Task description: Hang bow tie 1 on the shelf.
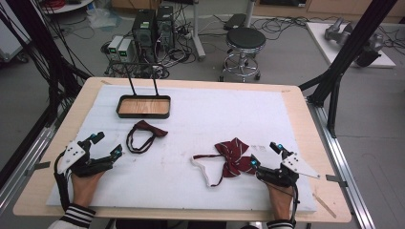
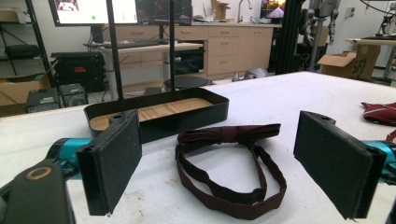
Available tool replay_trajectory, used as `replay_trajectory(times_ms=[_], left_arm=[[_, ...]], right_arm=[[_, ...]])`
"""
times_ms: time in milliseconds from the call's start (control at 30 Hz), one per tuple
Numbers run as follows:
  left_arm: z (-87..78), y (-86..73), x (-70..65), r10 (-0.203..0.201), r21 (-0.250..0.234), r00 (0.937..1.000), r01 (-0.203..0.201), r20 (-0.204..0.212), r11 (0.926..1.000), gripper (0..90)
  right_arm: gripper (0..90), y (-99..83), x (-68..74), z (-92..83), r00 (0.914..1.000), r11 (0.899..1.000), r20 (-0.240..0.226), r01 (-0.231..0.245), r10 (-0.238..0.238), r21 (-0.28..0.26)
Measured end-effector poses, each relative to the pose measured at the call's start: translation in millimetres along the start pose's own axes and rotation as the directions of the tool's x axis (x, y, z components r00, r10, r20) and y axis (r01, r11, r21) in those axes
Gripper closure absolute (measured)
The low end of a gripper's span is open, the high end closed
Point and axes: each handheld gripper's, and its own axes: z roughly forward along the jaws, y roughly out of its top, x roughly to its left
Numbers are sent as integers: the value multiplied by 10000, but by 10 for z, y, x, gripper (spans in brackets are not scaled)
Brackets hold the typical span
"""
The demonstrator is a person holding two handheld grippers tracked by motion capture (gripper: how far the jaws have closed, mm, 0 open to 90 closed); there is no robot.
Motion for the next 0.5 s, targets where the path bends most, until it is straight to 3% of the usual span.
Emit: replay_trajectory(times_ms=[133, 233, 300, 500], left_arm=[[0, 0, 2, -7, -6, 10000, 7, -6, 10000, 156], [0, 0, 1, -2, -5, 10000, 2, -10, 10000, 156], [0, 0, 2, -4, -6, 10000, 4, -13, 10000, 156], [-1, 0, 2, -3, 0, 10000, 3, -6, 10000, 156]], right_arm=[[103, 3, -4, 4, 9999, 9999, -81, 94, -94, 40], [103, 30, -2, 16, 9995, 9987, -268, 150, -137, 496], [102, 40, -1, 16, 9993, 9984, -311, 205, -188, 525], [103, 189, 9, 39, 9956, 9945, -811, 534, -461, 897]])
